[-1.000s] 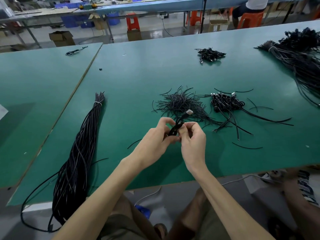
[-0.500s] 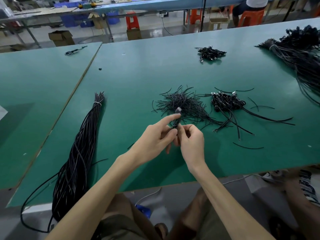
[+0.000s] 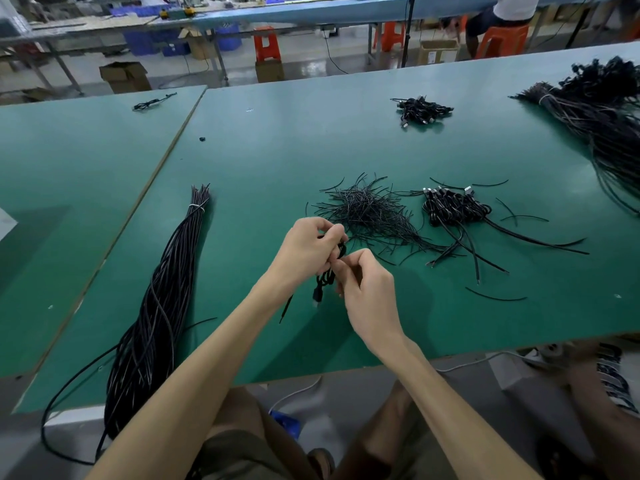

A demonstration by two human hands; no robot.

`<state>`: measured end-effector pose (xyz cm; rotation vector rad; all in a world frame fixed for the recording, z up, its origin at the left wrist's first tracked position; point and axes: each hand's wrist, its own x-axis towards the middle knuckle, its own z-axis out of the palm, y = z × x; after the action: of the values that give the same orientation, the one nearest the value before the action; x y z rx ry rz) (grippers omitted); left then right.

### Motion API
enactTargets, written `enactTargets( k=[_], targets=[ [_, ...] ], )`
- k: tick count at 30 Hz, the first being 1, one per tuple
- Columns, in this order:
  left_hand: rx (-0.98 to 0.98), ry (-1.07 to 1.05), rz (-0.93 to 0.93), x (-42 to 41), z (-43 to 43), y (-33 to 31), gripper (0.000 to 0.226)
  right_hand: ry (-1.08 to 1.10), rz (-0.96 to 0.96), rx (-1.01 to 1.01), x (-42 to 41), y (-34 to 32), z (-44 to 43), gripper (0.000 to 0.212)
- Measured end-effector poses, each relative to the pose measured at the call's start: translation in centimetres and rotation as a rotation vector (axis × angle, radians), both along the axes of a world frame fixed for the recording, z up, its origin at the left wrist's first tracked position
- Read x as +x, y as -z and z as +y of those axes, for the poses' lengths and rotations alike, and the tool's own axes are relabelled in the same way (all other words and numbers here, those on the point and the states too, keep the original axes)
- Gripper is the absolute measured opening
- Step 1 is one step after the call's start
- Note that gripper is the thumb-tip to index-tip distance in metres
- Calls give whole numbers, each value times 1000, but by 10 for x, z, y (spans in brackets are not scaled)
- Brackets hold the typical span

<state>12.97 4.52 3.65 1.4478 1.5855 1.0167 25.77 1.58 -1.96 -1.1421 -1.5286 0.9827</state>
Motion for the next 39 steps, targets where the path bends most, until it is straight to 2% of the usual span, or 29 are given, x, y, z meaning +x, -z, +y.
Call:
enactTargets(
  k=[4, 7, 12, 15, 22, 30, 33, 37, 39],
  targets=[
    [-26, 15, -34, -8, 3, 3, 36, 51, 70, -6, 4, 2, 2, 18],
    [10, 46, 24, -16, -9, 11, 28, 110, 130, -53, 7, 4, 7, 19],
    [36, 67, -202, -12, -26, 31, 34, 62, 151, -81, 6, 9, 9, 21],
    [17, 81, -271, -12, -27, 34, 44, 22, 126, -68, 7, 8, 9, 22],
    [-11, 167, -414, -26, -23, 37, 31, -32, 133, -58, 7, 6, 7, 22],
    [-54, 137, -633, -21, -26, 57, 63, -21, 146, -64, 5, 6, 5, 19],
    [-55, 167, -661, -23, -25, 59, 50, -15, 135, -51, 4, 5, 4, 18],
    [-30, 175, -731, -25, -27, 61, 11, -38, 118, -24, 1, 4, 3, 16],
    [-12, 178, -745, -26, -29, 63, 10, -47, 150, -45, 1, 4, 4, 19]
  ],
)
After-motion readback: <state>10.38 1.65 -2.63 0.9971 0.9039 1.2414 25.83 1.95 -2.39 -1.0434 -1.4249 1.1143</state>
